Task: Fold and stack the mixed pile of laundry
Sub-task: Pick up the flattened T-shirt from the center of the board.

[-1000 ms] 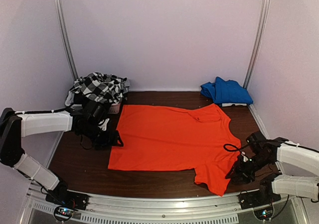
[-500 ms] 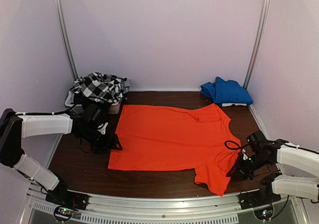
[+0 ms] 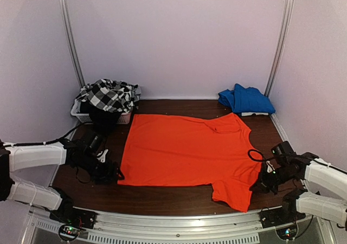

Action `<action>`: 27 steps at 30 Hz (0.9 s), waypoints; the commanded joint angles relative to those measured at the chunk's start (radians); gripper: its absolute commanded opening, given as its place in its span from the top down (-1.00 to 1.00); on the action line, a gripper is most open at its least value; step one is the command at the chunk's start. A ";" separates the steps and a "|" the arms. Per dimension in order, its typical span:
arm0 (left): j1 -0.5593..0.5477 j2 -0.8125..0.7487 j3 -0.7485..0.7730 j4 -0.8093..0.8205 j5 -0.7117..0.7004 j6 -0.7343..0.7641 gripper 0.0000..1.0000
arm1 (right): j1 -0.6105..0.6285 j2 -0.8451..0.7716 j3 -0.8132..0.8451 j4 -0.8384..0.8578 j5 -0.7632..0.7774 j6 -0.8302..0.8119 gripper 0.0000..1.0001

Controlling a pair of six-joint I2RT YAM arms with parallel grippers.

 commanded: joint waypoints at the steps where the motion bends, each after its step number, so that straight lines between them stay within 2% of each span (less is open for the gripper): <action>1: 0.006 -0.002 -0.052 0.084 0.042 -0.050 -0.33 | -0.003 -0.022 0.016 -0.025 -0.006 0.000 1.00; 6: 0.006 0.014 -0.068 0.098 0.059 -0.054 -0.12 | -0.001 -0.013 0.040 -0.040 -0.003 -0.021 1.00; 12: -0.002 0.032 -0.093 0.147 0.098 -0.080 0.26 | -0.003 -0.012 0.058 -0.052 0.002 -0.032 1.00; 15: -0.005 0.036 -0.101 0.143 0.095 -0.087 0.30 | -0.002 -0.012 0.063 -0.053 0.001 -0.036 1.00; 19: -0.005 0.047 -0.110 0.161 0.095 -0.102 0.49 | -0.001 -0.009 0.066 -0.055 0.000 -0.040 1.00; 24: -0.005 0.036 -0.097 0.146 0.089 -0.106 1.00 | -0.001 -0.036 0.079 -0.082 0.002 -0.039 1.00; 27: -0.005 -0.004 -0.093 0.095 0.083 -0.105 1.00 | -0.001 -0.079 0.091 -0.123 0.001 -0.030 1.00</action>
